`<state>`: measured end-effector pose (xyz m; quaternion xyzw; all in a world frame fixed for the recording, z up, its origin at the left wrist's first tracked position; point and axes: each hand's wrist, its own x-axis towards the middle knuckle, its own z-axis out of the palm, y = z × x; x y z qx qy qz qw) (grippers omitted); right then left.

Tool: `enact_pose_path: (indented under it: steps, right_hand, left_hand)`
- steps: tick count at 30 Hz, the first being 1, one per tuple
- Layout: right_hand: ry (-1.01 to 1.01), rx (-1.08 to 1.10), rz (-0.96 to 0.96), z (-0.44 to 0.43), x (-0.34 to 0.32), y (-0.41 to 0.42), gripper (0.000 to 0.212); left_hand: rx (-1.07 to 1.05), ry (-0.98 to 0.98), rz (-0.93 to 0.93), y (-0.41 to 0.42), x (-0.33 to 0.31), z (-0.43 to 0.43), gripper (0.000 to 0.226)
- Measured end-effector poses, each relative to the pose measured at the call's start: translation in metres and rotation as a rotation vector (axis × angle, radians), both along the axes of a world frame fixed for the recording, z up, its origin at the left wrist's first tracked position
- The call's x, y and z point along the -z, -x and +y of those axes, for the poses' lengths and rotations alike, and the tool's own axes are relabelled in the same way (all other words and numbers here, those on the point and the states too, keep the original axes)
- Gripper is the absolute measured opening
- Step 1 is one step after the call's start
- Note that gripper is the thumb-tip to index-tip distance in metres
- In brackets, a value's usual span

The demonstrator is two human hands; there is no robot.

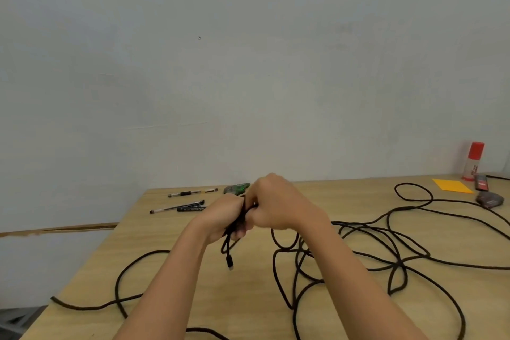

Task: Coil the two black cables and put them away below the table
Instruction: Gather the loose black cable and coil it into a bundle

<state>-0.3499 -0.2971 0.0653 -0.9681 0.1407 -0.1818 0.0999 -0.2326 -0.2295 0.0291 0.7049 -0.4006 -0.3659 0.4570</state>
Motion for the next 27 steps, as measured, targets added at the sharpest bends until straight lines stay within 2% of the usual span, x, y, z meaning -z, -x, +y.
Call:
enact_pose_path:
  steps: [2, 4, 6, 9, 12, 13, 16, 18, 20, 23, 27]
  right_hand:
    - [-0.154, 0.091, -0.138, -0.017, -0.002, 0.001, 0.023]
    - [-0.37, 0.085, -0.223, -0.036, 0.001, 0.001, 0.027]
    - [-0.649, -0.044, -0.201, -0.044, 0.008, -0.003, 0.035]
    - [-1.049, -0.272, -0.126, -0.044, 0.025, -0.009, 0.039]
    - [-1.146, -0.325, -0.099, -0.044, 0.029, -0.007, 0.036]
    - [-1.146, -0.331, -0.092, -0.045, 0.029, -0.006, 0.035]
    - [-1.179, -0.357, -0.114, -0.043, 0.027, -0.007, 0.024]
    - [-1.234, -0.371, -0.169, -0.043, 0.028, -0.007, 0.02]
    - [-1.324, -0.372, -0.2, -0.044, 0.031, -0.006, 0.021]
    - [-1.403, -0.329, -0.261, -0.043, 0.037, -0.009, 0.025]
    - [-1.681, -0.337, -0.417, -0.032, 0.039, -0.015, 0.024]
  left_hand:
    - [0.073, -0.065, 0.09, -0.004, -0.004, 0.004, 0.031]
    - [0.173, -0.087, 0.292, -0.01, -0.005, 0.007, 0.03]
    - [0.277, -0.056, 0.477, -0.014, -0.006, 0.008, 0.029]
    - [0.443, -0.019, 0.644, -0.015, -0.006, 0.005, 0.022]
    - [0.591, 0.037, 0.773, -0.026, -0.002, 0.003, 0.002]
    - [0.605, 0.071, 0.808, -0.029, 0.0, 0.003, 0.008]
    - [0.451, 0.205, 0.897, -0.029, 0.003, 0.003, 0.021]
    - [0.247, 0.296, 0.939, -0.028, 0.003, 0.002, 0.012]
    - [0.076, 0.364, 0.961, -0.031, 0.005, 0.001, 0.029]
    - [-0.015, 0.386, 0.951, -0.028, 0.003, 0.002, 0.046]
    - [-0.091, 0.481, 0.92, -0.019, -0.001, -0.003, 0.04]
